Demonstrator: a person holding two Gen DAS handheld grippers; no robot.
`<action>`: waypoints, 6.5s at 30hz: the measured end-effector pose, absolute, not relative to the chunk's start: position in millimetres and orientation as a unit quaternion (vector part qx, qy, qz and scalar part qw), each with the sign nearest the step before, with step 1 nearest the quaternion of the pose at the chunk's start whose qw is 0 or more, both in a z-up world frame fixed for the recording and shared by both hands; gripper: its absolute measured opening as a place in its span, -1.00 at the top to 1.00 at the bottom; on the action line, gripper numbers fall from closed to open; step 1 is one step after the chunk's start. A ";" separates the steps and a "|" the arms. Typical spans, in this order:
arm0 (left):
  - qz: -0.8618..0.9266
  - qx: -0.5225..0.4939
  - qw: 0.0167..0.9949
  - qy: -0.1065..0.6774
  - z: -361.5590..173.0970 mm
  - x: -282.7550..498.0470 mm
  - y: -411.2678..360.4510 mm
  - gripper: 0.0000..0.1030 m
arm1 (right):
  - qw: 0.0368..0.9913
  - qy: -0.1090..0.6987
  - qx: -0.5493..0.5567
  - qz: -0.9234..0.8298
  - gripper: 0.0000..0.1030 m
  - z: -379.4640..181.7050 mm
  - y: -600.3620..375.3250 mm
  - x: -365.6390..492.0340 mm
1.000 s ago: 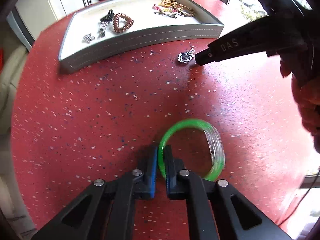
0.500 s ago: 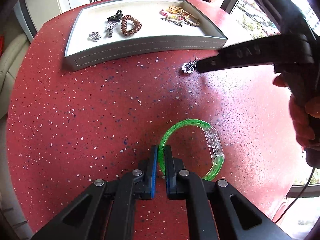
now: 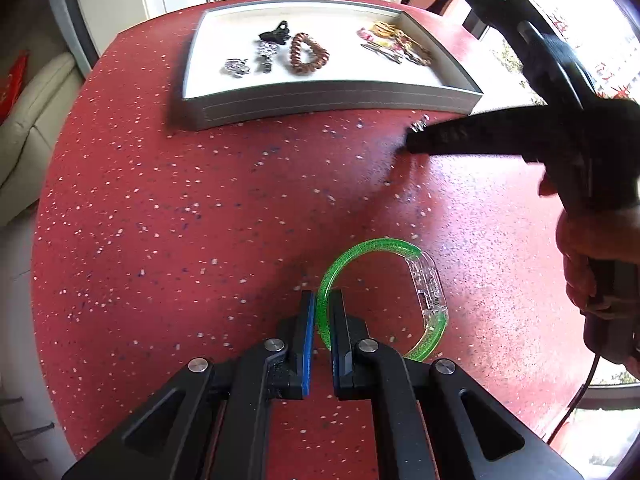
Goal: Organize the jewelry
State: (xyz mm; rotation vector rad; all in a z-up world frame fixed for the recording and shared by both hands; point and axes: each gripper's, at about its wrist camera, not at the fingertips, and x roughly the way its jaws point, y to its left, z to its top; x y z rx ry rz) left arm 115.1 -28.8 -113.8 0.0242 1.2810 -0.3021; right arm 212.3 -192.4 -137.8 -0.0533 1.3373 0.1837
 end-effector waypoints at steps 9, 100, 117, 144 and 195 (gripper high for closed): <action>-0.132 -0.006 0.801 0.584 -101.0 117.1 -23.2 0.53 | 0.779 0.615 0.068 0.101 0.64 -114.6 -239.9 204.6; -0.047 0.047 0.826 0.559 -110.9 309.6 -73.7 0.51 | 0.781 0.608 0.103 0.102 0.01 -118.9 -272.6 314.2; -0.057 0.032 0.827 0.558 -105.1 306.4 -65.7 0.50 | 0.790 0.598 0.091 0.099 0.01 -103.5 -270.2 310.2; -0.004 0.037 0.862 0.505 -81.2 262.9 -45.6 -1.00 | 0.862 0.490 0.081 0.101 -0.67 -63.0 -266.9 252.1; 0.017 0.002 0.891 0.453 -93.8 167.8 -30.4 -1.00 | 0.918 0.395 0.012 0.035 -0.67 -87.0 -251.2 155.7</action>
